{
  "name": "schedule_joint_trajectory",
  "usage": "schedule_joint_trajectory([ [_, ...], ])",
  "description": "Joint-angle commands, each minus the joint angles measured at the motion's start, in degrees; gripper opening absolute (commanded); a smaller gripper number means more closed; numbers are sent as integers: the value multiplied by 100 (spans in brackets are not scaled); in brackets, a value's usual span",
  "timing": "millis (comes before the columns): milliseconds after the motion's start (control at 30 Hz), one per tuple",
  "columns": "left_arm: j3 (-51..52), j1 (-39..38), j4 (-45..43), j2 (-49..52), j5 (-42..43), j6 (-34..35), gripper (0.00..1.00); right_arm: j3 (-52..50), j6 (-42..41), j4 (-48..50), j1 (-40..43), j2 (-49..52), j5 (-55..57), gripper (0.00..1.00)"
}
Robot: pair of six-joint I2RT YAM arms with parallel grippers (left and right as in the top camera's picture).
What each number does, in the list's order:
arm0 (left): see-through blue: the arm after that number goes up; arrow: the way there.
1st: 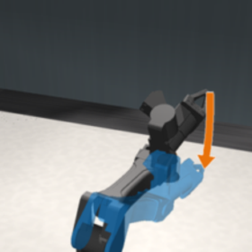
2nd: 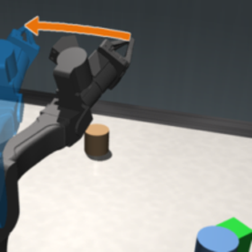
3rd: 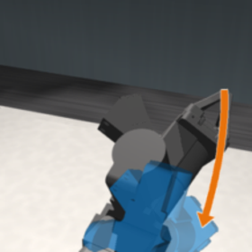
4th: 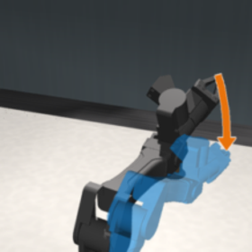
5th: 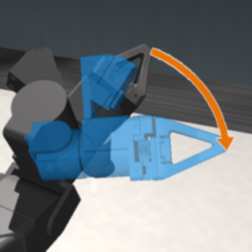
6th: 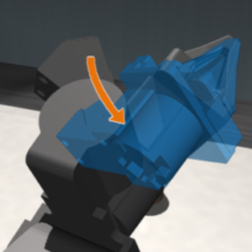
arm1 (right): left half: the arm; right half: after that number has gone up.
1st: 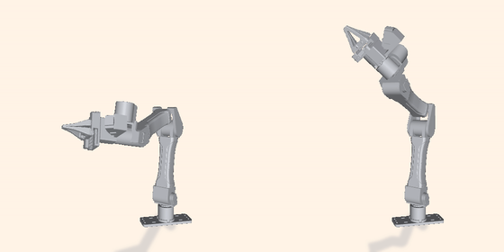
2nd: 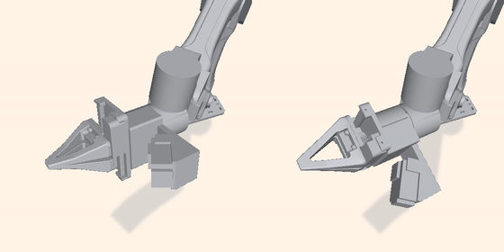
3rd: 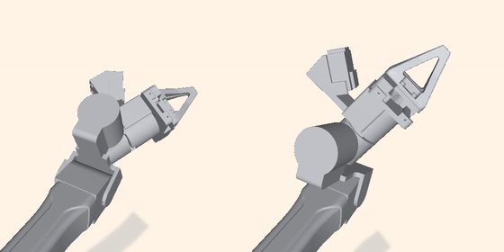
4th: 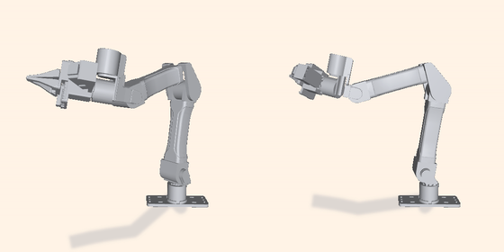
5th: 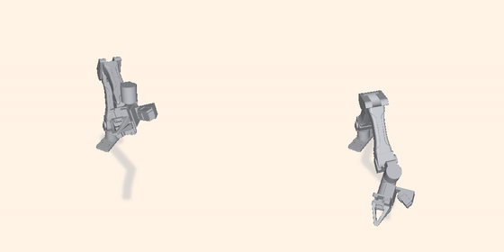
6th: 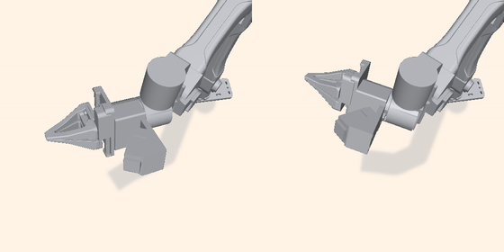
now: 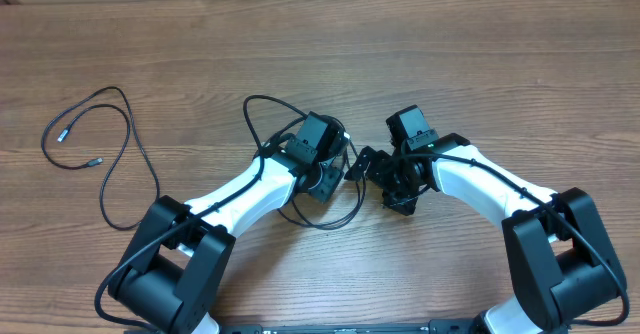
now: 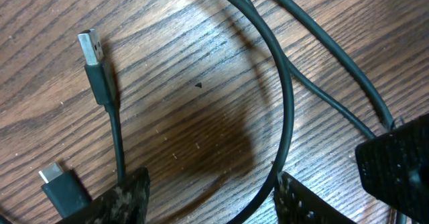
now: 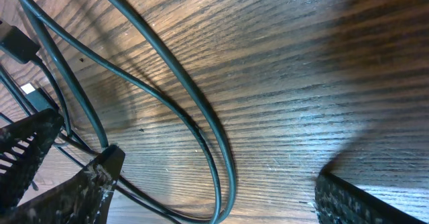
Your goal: Untangle cables
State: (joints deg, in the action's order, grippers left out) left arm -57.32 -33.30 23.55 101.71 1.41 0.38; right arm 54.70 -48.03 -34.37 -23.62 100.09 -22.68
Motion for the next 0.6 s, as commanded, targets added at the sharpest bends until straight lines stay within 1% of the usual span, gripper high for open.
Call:
schedule_joint_trajectory([
  [0, 22, -11, -24, 28, -37, -66, 59, -225, 4, -57, 0, 192, 313, 100],
  [167, 22, -11, -28, 28, -39, -79, 57, -225, 4, -57, 0, 195, 313, 100],
  [267, 24, -11, -114, 31, -37, -350, 55, -225, 4, -55, 0, 192, 313, 100],
  [333, 24, -11, -238, 96, -37, -551, 51, -225, 4, -55, 0, 195, 313, 100],
  [367, 24, -11, -264, 155, -37, -605, 46, -225, 4, -55, 0, 192, 313, 100],
  [567, 24, -7, -238, 278, -146, -643, 37, -225, 4, -55, 0, 195, 313, 100],
])
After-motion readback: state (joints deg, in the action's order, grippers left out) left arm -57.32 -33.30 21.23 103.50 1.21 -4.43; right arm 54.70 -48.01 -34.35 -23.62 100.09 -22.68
